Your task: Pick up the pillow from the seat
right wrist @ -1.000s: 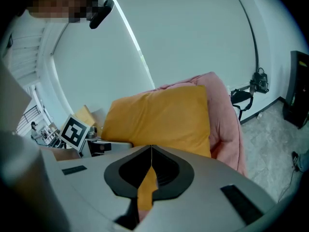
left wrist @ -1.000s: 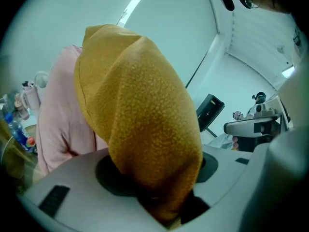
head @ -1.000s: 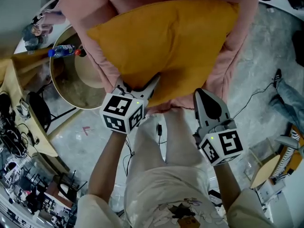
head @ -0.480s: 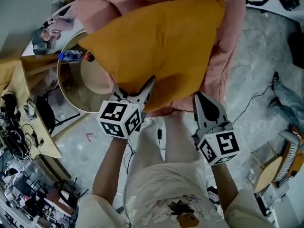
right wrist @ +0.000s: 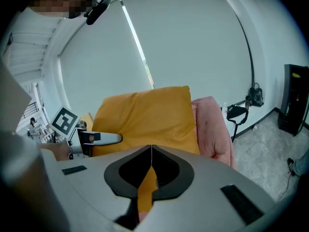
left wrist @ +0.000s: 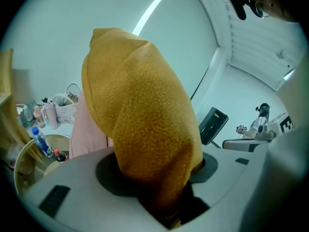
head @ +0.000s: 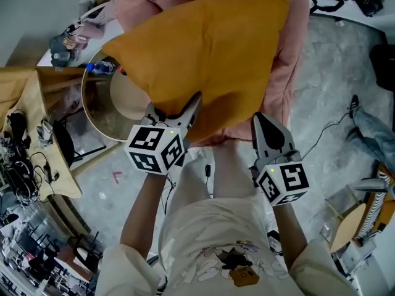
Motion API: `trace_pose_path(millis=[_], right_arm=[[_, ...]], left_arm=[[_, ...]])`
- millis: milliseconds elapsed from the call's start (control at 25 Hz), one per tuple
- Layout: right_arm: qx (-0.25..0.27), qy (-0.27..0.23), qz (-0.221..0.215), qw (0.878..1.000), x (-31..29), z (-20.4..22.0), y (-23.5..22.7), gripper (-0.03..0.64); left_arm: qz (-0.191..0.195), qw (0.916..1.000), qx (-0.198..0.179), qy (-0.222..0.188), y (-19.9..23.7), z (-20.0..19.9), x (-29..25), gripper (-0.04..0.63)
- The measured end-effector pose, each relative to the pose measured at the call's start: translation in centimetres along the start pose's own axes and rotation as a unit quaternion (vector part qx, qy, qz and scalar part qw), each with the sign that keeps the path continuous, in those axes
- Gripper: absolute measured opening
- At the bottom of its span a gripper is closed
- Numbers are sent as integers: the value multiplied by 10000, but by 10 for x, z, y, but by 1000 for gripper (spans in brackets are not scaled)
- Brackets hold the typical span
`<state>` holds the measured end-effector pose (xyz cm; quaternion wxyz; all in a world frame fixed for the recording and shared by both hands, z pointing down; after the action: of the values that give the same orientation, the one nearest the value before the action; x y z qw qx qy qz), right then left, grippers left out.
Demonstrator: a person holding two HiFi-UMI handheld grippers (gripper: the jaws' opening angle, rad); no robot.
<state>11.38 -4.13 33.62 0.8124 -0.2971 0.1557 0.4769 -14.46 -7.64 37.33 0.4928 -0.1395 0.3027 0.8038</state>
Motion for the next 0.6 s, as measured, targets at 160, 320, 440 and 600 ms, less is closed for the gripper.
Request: trace_pose_path(millis=[160, 320, 440, 600], right_arm=[[45, -132, 49, 9999, 14, -6, 10, 20], [106, -238, 44, 9997, 30, -10, 25, 20], [182, -367, 0, 9992, 47, -14, 41, 20], [252, -525, -74, 9983, 66, -16, 59, 21]], left_arm=[[-4, 9998, 77, -181, -7, -14, 21, 245], [-38, 9994, 47, -345, -16, -26, 44, 245], [-59, 9989, 23, -457, -24, -30, 64, 245], [-92, 9981, 67, -605, -35, -34, 90, 245]])
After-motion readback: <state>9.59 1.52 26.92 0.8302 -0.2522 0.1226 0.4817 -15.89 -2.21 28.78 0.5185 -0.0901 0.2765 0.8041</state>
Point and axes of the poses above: the fingertips, and each gripper's own axes: x backward along the fingers, y to its left, z out of its underside, the point moved 10 cm from there along x, backward along the fingers, and after that the axes turned 4 degrees about -x, right-handed, at the moved point
